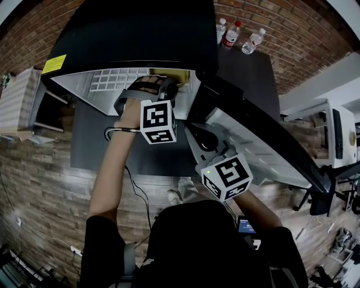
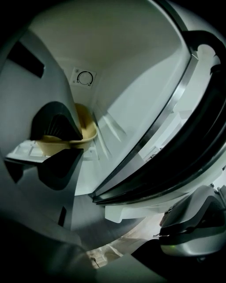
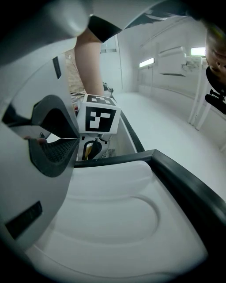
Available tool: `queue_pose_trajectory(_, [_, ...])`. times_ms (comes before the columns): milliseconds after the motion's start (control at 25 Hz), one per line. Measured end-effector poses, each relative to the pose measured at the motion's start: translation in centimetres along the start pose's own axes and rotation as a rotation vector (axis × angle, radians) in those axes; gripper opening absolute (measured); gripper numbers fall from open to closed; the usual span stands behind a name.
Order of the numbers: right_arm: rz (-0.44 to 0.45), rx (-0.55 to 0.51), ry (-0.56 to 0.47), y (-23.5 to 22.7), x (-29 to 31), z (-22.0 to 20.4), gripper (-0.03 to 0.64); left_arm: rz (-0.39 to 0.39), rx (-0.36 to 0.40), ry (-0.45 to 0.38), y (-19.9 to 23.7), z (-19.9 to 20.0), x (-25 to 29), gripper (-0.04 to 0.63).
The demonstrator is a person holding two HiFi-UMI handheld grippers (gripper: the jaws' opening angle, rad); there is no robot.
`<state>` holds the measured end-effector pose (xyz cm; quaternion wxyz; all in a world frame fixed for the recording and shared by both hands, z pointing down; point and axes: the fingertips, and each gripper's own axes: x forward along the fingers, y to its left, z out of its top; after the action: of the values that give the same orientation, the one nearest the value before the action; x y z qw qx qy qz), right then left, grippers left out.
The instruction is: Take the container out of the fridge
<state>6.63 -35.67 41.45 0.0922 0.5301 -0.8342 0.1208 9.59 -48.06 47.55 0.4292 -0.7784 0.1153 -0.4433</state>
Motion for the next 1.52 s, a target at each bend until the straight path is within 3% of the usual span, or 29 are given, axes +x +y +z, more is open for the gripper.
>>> queue_pose_trajectory(240, [-0.002, -0.004, -0.001, 0.1, 0.0, 0.0, 0.04, -0.008, -0.009, -0.013, -0.1, 0.3, -0.5, 0.032])
queue_pose_trajectory(800, [0.0, -0.02, -0.019, 1.7, -1.3, 0.7, 0.04, -0.027, -0.046, -0.006, -0.1, 0.9, -4.1, 0.031])
queue_pose_trajectory(1520, [0.003, -0.054, -0.067, 6.1, -5.6, 1.7, 0.04, -0.097, -0.079, -0.036, -5.7, 2.6, -9.4, 0.031])
